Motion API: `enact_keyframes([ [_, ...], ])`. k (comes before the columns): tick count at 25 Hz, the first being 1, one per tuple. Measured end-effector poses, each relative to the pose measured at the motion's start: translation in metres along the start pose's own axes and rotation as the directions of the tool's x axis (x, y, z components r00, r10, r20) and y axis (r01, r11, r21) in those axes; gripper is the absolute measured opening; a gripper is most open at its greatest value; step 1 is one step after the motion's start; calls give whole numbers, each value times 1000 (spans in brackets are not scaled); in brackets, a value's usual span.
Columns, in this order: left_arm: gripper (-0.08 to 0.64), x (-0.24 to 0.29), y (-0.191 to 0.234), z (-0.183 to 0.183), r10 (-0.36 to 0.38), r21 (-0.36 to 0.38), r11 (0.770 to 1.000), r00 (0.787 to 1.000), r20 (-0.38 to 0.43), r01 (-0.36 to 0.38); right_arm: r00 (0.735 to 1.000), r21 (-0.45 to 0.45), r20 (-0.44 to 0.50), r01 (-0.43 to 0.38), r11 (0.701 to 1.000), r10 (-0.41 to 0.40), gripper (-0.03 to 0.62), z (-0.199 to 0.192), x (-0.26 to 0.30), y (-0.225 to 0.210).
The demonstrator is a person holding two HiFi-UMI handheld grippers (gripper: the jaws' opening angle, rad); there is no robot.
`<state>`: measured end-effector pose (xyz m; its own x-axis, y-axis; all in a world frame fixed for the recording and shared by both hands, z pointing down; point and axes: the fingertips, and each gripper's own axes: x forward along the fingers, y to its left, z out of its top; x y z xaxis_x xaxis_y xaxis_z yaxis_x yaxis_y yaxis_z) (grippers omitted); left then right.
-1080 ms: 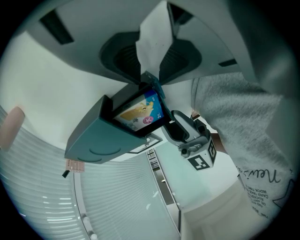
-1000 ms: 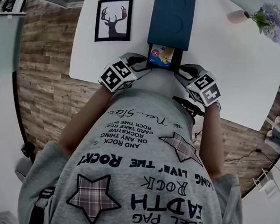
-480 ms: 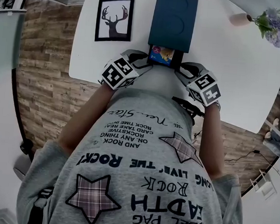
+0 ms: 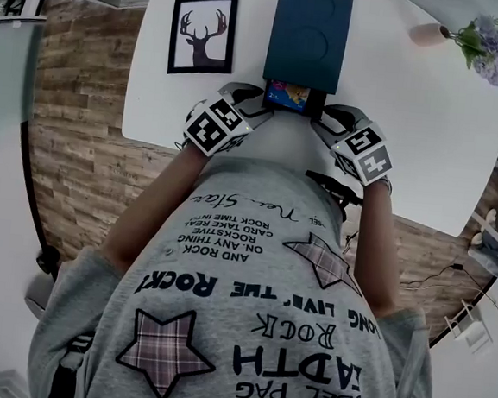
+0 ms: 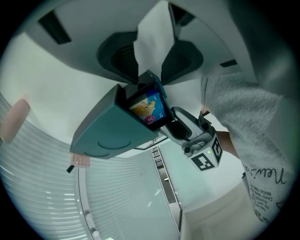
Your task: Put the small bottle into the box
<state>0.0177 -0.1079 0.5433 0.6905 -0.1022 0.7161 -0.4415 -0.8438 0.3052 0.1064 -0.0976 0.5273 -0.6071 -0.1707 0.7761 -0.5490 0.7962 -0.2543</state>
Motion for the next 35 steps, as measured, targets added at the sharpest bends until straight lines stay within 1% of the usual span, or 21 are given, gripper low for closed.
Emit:
enact_keyframes([
  [8, 202, 2, 9, 2, 56, 24, 998, 998, -8, -55, 998, 25, -15, 66, 997, -66, 173, 3, 1, -14],
  [13, 224, 2, 14, 6, 86, 51, 995, 996, -10, -86, 996, 23, -17, 88, 996, -88, 186, 6, -1, -17],
  [18, 227, 2, 19, 10, 91, 55, 994, 996, -10, -90, 993, 9, -18, 117, 993, -117, 195, 10, 0, -24],
  [23, 227, 1, 22, 13, 97, 48, 994, 995, -10, -97, 991, -2, -28, 128, 992, -128, 196, 12, -1, -27],
  [35, 229, 4, 35, 22, 123, 57, 991, 992, 2, -123, 986, 15, -7, 166, 986, -166, 199, 20, 1, -40],
])
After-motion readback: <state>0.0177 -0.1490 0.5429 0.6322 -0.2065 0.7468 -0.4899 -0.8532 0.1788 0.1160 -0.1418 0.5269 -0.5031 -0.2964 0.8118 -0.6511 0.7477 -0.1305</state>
